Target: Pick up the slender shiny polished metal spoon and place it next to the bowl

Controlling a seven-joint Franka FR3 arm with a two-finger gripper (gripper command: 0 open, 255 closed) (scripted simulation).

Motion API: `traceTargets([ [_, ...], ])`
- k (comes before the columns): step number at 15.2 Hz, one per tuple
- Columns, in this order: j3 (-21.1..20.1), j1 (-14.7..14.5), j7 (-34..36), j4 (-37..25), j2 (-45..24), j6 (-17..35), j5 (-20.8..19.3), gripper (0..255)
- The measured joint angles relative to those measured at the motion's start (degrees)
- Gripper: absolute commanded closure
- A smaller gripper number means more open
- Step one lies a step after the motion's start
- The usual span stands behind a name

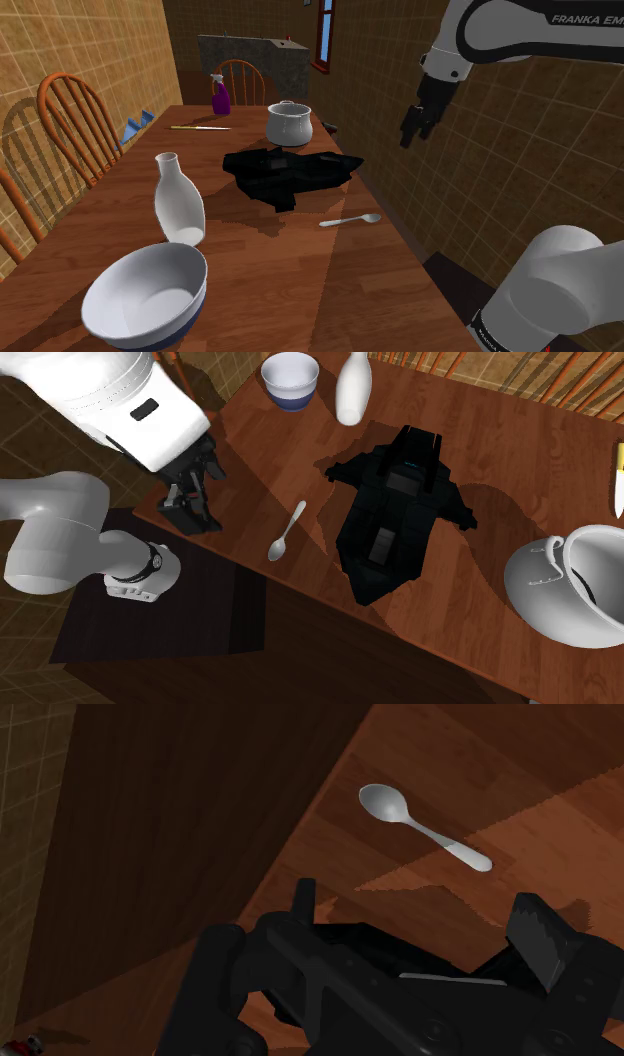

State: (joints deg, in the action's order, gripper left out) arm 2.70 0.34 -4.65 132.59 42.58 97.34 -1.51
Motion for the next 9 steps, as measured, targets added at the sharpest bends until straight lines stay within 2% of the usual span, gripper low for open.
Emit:
traceTargets([
  [3,0.9,-1.0,-2.5,1.8,-0.3,2.1,0.3,0],
  [9,5.5,-6.1,-15.5,7.6,-5.6,13.1,2.1,0],
])
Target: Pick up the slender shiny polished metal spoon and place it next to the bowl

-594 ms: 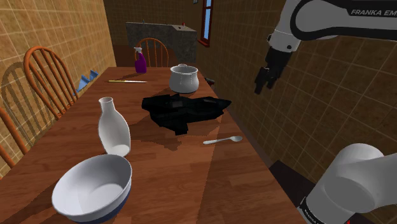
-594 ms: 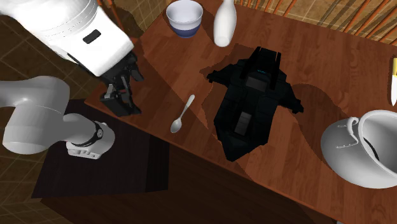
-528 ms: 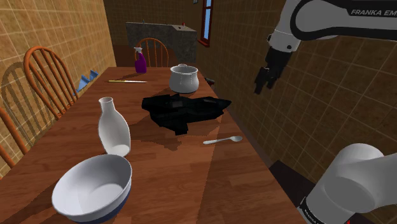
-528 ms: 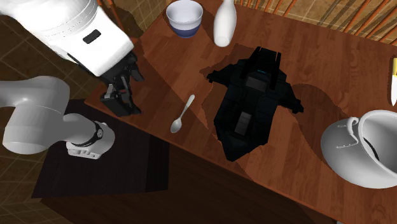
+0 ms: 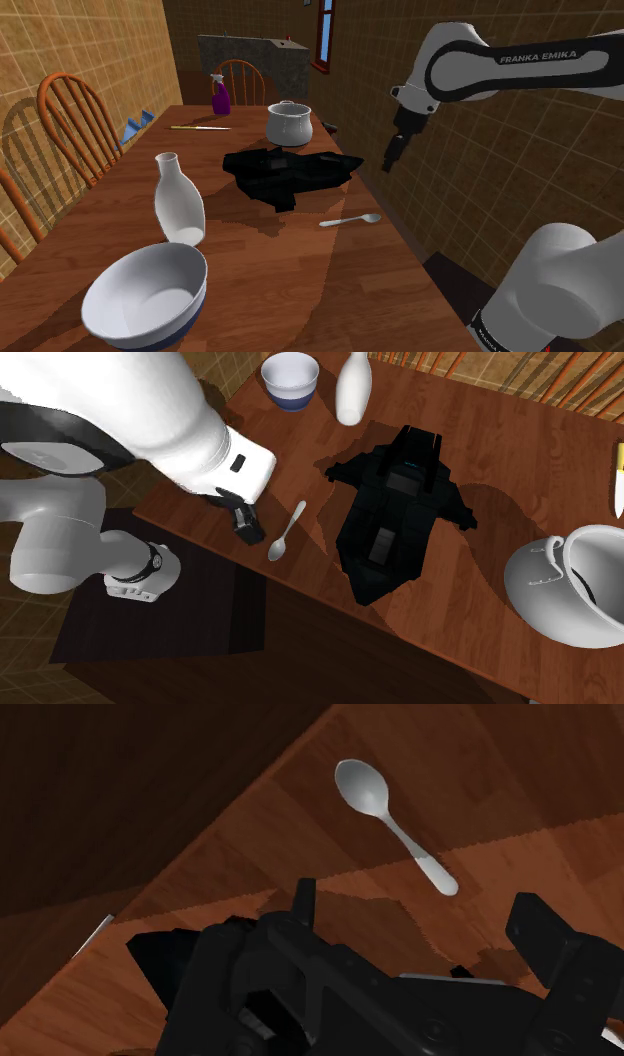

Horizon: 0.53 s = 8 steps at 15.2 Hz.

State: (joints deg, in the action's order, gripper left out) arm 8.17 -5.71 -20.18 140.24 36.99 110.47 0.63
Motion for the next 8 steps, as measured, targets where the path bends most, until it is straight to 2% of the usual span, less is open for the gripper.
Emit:
traceTargets([
  [8,6.5,-8.4,-20.5,5.3,-11.4,15.1,5.3,0],
])
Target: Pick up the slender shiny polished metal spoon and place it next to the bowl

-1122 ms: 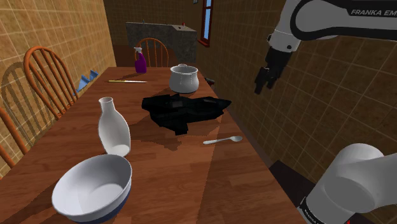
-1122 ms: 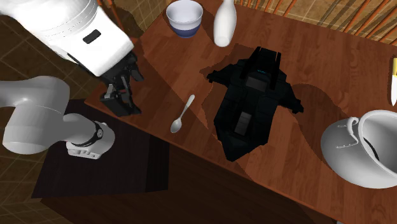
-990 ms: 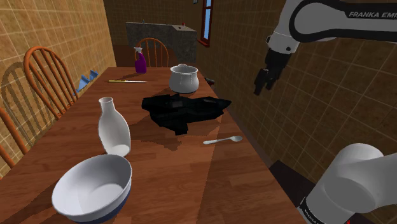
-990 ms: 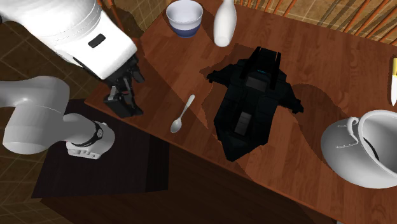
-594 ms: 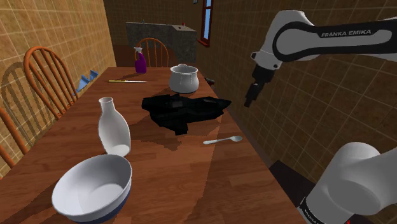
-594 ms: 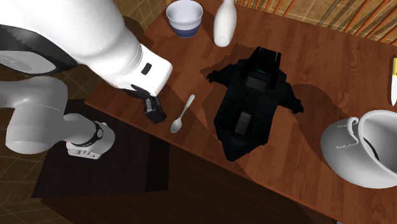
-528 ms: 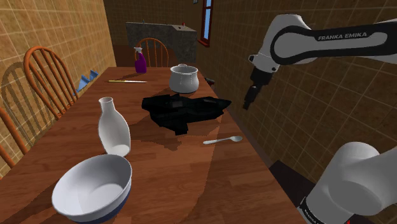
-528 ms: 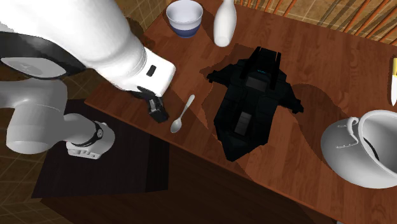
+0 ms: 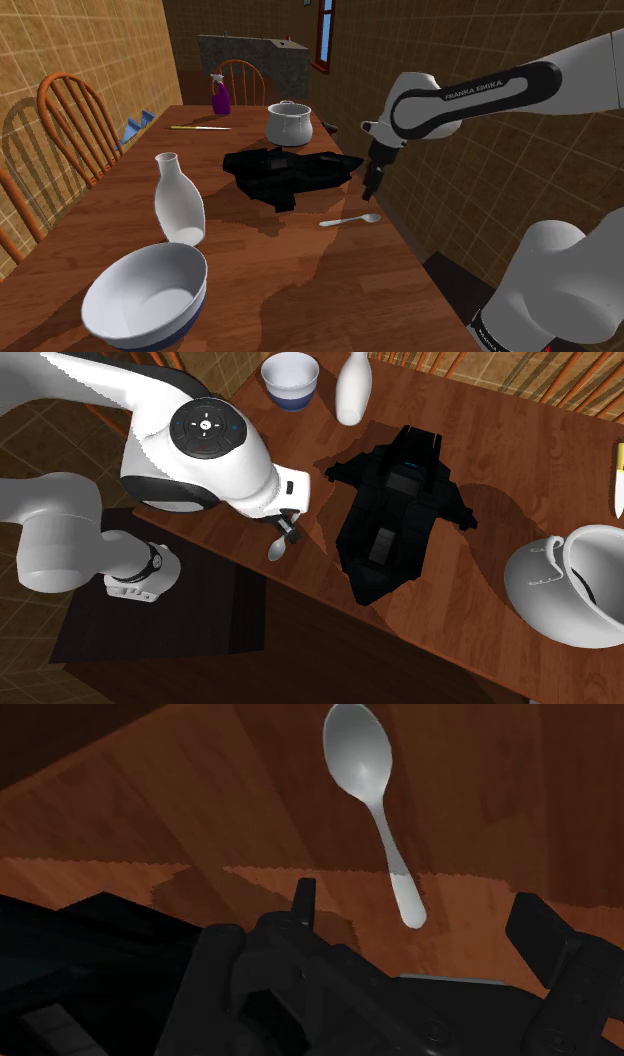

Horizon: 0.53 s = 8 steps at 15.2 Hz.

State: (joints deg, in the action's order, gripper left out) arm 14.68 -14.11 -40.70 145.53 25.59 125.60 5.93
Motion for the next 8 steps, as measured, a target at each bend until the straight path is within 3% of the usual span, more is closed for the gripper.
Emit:
traceTargets([
  [5,3.4,-5.6,-13.9,0.6,-8.1,6.7,5.7,0],
  [8,3.7,-6.7,-16.2,1.0,-10.3,9.0,7.3,0],
])
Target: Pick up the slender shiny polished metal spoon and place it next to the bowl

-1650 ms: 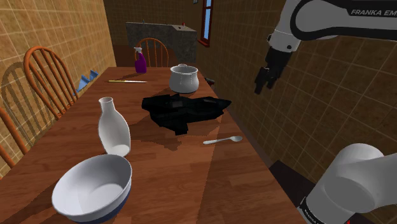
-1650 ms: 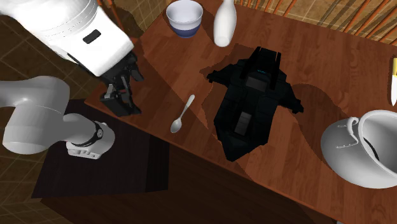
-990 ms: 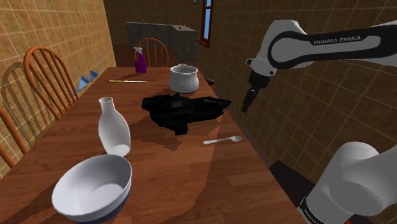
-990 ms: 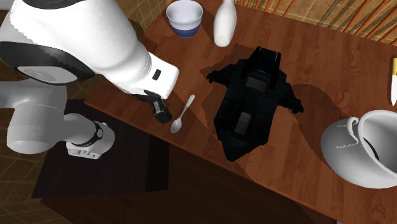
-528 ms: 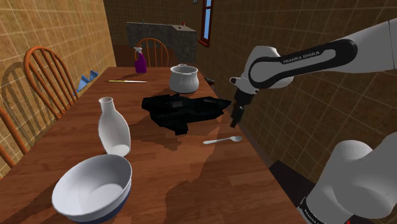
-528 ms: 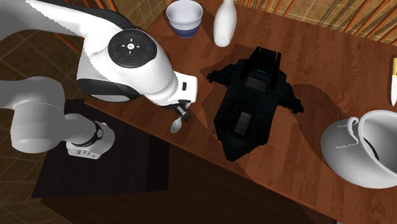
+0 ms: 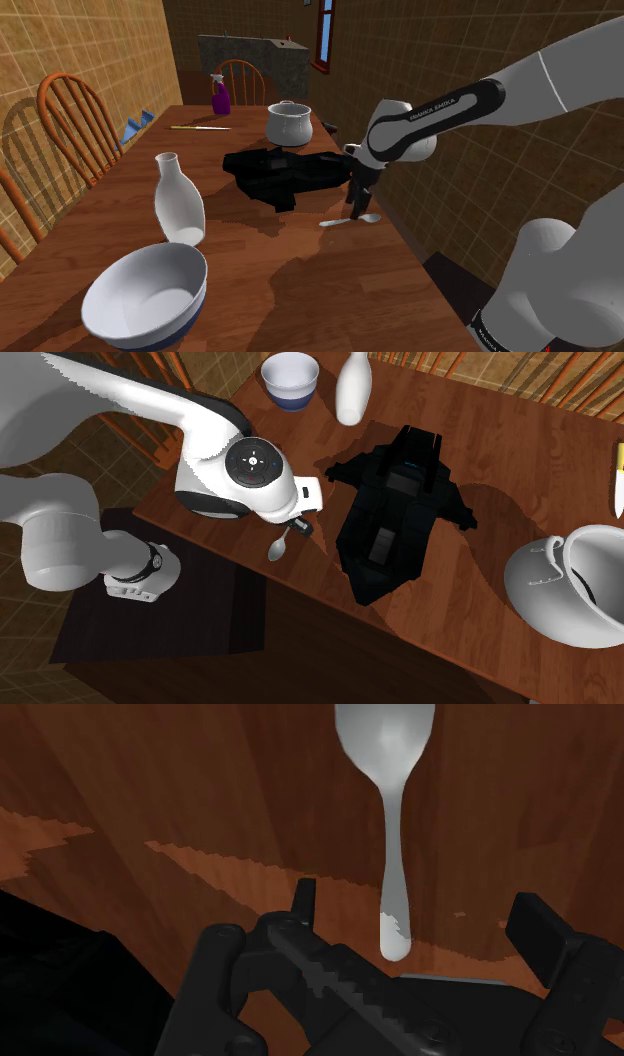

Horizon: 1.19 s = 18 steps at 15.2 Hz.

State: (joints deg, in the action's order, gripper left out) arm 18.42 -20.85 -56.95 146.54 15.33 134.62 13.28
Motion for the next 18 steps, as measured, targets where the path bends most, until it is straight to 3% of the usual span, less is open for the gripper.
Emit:
traceTargets([
  [5,0.1,-1.3,-1.8,1.2,-3.3,4.2,2.6,0],
  [11,0.1,-1.5,-2.1,1.2,-3.7,4.7,3.0,0],
  [12,0.1,-1.5,-2.1,1.2,-3.7,4.7,3.0,255],
  [18,0.1,-1.5,-2.1,1.2,-3.7,4.7,3.0,255],
])
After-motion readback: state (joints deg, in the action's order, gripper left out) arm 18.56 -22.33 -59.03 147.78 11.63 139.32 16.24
